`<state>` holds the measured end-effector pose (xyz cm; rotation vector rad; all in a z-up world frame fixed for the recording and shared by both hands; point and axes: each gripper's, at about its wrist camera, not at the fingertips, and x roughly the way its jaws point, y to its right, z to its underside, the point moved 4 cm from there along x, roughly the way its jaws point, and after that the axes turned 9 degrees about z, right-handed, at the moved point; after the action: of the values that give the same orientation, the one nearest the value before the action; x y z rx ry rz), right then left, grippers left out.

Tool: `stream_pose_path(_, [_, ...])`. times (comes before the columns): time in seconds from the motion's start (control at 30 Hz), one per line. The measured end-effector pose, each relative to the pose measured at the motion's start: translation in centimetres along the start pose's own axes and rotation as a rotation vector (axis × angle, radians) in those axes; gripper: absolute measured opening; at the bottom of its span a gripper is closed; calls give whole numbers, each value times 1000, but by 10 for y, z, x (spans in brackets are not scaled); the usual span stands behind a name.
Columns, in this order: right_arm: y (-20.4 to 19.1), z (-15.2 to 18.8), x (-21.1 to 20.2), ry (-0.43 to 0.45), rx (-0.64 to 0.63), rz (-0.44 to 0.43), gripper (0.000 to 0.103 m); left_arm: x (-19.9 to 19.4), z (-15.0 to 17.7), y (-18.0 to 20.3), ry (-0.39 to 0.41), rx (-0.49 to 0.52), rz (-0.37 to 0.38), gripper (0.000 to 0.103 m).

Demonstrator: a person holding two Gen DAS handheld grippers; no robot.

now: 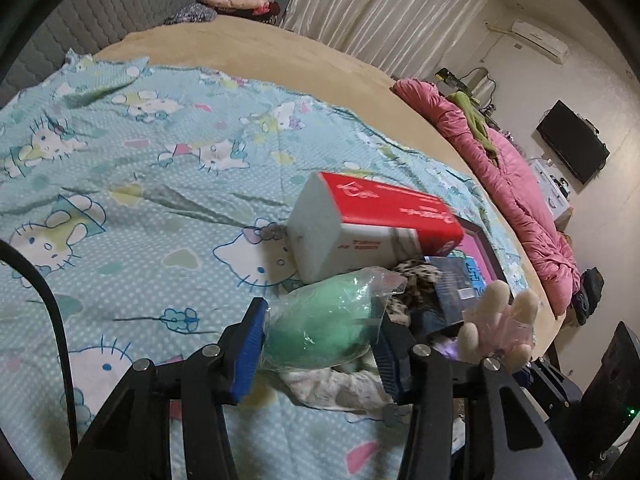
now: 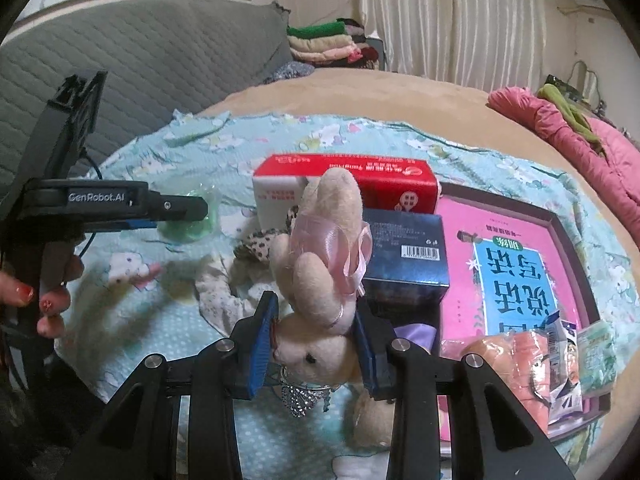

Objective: Organize soft objects
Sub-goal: 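Lift and carry the plush bunny and green bagged ball over the pink tray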

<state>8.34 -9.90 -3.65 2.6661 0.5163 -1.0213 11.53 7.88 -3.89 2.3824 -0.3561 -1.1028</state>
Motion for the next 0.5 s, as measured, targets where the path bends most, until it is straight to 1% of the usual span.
stream_pose_path(0.17, [8, -4, -14, 29, 30, -8, 38, -7, 4, 28, 4, 44, -7, 50])
stream_pose_path(0.5, [34, -12, -39, 97, 101, 1, 38, -15, 17, 85, -8, 164, -63, 50])
